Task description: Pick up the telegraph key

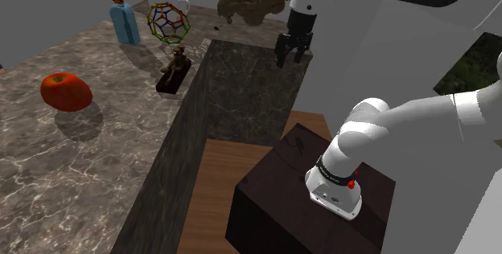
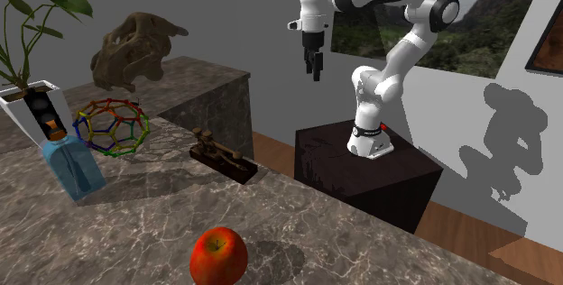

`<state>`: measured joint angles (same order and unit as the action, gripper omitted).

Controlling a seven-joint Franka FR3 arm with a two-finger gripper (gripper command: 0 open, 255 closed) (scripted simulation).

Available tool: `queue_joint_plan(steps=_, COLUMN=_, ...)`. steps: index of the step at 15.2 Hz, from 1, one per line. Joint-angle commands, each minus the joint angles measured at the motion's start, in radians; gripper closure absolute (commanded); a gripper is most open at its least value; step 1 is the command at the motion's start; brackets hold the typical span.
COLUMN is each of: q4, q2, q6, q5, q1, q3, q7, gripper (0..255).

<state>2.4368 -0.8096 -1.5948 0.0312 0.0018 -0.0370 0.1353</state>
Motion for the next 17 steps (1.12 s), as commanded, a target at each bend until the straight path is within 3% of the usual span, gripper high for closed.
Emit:
queue_joint_plan(steps=1, q4=0.000, q2=0.000, q6=0.000, q5=0.000, q1=0.000, q3=0.000, q7=0.000, gripper=0)
queue_joint_plan(steps=9, q4=-0.181, q2=0.309, q6=-0.140, q5=0.029, q1=0.027, q3=0.059, q7=0.060, gripper=0)
queue_joint_plan(steps=17, q4=-0.440, q2=0.617, q6=-0.200, q5=0.021, q1=0.044, q3=0.107, q7=0.122, gripper=0)
